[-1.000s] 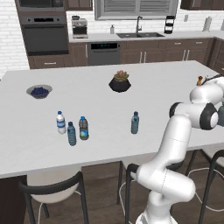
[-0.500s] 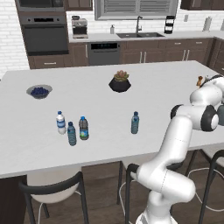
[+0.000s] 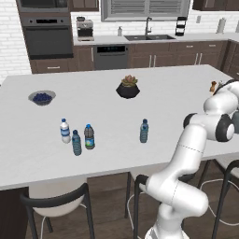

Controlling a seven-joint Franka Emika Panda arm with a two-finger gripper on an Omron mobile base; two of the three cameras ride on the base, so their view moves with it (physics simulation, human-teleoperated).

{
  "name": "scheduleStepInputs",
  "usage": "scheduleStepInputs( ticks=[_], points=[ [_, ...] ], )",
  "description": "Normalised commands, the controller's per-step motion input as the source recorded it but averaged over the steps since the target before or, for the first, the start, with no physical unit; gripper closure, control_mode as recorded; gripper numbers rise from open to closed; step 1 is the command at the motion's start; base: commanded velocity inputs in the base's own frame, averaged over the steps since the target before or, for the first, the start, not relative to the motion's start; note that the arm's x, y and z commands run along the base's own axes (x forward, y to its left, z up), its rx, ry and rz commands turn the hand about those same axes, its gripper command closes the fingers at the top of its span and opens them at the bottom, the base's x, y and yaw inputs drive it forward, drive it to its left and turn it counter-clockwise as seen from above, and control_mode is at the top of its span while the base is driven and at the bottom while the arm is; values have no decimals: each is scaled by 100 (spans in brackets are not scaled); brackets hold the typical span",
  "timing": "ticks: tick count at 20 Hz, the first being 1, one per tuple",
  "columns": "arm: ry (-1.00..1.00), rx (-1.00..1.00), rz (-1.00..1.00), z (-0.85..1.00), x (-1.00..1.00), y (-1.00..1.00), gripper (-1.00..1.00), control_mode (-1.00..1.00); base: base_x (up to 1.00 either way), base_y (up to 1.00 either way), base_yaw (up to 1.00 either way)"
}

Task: Move the plastic bottles in the middle to the plastics group, and the glass bottles in the middle to the glass group.

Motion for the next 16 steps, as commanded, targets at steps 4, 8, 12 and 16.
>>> scheduleStepInputs(
  ticks=[4, 8, 12, 16],
  points=[
    [-4, 1, 9, 10, -5, 0, -100, -100, 0, 0, 0],
    [-2, 0, 6, 26, -4, 1, -100, -100, 0, 0, 0],
    [0, 0, 2, 25, -27, 10, -100, -100, 0, 0, 0],
    [1, 0, 0, 2, -49, 45, -100, -100, 0, 0, 0]
  ],
)
